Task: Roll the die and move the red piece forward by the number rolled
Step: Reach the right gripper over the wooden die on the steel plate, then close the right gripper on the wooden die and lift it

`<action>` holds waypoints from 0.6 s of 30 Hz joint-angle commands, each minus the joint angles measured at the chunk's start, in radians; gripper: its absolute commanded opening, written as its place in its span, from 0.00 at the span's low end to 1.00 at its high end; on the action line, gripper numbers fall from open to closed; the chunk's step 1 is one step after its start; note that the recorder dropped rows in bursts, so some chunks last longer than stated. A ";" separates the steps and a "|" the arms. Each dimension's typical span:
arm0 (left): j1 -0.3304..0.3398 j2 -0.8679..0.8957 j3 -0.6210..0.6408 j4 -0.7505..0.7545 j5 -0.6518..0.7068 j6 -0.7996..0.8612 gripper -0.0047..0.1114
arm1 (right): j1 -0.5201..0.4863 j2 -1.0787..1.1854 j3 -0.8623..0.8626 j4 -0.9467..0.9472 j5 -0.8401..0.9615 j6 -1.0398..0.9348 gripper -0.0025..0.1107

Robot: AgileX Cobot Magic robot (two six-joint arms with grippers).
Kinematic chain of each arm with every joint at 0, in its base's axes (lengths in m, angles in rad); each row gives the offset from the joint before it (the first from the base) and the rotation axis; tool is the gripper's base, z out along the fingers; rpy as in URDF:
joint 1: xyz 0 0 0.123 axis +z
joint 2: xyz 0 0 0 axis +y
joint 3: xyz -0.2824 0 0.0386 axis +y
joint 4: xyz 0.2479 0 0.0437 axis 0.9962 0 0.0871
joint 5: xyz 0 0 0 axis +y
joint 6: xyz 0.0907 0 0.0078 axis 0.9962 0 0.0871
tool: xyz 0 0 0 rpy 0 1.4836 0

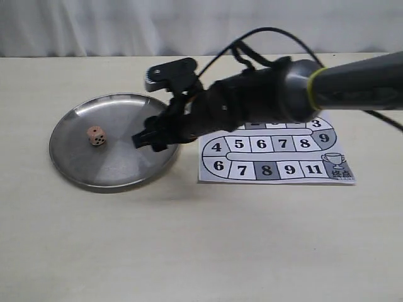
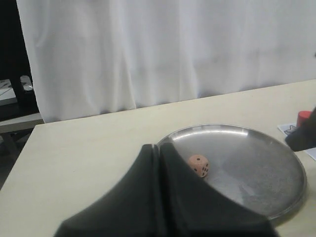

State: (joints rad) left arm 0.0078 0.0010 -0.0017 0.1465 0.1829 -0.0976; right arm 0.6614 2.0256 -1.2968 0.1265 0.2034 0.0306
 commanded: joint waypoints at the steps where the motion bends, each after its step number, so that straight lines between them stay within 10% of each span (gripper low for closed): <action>1: -0.008 -0.001 0.002 -0.002 -0.010 -0.001 0.04 | 0.077 0.144 -0.236 -0.011 0.087 -0.066 0.64; 18: -0.008 -0.001 0.002 -0.002 -0.010 -0.001 0.04 | 0.109 0.493 -0.704 -0.004 0.132 -0.106 0.63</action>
State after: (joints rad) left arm 0.0078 0.0010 -0.0017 0.1465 0.1829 -0.0976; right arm 0.7703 2.5019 -1.9731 0.1265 0.3342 -0.0672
